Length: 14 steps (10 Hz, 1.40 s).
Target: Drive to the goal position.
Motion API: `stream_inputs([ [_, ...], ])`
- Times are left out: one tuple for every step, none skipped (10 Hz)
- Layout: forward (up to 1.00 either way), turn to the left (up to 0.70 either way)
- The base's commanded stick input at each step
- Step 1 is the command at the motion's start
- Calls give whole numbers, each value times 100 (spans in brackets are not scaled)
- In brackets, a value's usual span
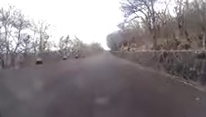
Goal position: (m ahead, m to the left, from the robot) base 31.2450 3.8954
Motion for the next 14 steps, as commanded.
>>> stream_inputs([
  [70,0],
  [70,0],
  [70,0],
  [70,0],
  [70,0],
  [70,0],
  [70,0],
  [70,0],
  [70,0],
  [70,0],
  [70,0],
  [70,0],
  [70,0],
  [70,0],
])
